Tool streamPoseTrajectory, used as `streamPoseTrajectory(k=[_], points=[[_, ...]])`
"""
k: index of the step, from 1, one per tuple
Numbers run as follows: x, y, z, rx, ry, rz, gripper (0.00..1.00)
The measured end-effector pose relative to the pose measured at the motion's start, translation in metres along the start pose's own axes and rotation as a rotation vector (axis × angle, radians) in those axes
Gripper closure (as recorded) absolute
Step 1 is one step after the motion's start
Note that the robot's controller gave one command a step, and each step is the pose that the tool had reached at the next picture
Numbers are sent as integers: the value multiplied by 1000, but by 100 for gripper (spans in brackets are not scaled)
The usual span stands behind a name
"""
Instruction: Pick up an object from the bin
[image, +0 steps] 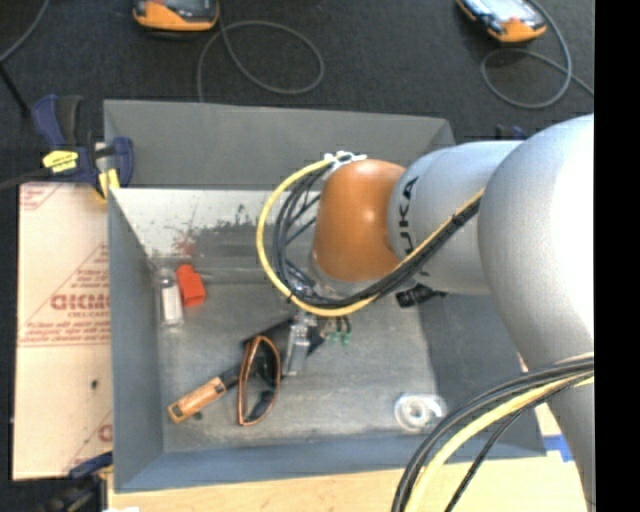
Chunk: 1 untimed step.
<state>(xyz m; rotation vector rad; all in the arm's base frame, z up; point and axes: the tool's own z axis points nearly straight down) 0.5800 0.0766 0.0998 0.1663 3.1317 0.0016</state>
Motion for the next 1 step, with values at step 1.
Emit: streamPoseTrajectory(k=[1], points=[[-4,12,29,0,-3,75,100]])
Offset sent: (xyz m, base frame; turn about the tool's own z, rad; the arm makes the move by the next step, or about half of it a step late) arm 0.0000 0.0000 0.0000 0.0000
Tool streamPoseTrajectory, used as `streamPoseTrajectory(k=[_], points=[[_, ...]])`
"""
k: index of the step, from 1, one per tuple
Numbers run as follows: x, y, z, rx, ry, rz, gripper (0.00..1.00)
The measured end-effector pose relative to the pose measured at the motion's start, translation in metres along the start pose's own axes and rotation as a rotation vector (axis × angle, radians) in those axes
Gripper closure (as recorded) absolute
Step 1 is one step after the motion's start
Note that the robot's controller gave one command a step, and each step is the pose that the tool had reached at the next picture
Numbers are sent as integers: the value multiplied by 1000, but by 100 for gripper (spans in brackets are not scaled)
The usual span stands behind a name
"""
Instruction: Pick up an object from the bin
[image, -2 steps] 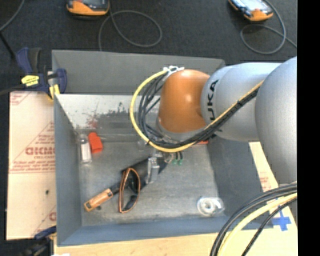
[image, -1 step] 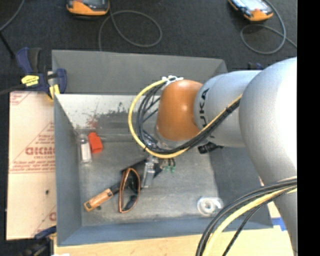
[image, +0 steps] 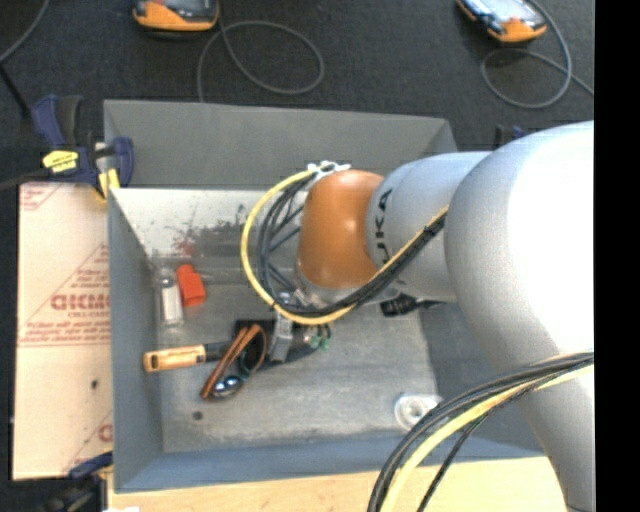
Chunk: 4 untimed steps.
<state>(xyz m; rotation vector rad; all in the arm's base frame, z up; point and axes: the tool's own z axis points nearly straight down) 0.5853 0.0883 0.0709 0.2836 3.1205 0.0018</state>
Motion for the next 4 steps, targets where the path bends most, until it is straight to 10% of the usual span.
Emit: streamPoseTrajectory(k=[1,2,3,4], points=[[0,0,0,0,0,0,100],[7,7,-124,0,-2,24,100],[8,7,-124,0,-2,24,100],[4,5,-234,0,-5,14,100]])
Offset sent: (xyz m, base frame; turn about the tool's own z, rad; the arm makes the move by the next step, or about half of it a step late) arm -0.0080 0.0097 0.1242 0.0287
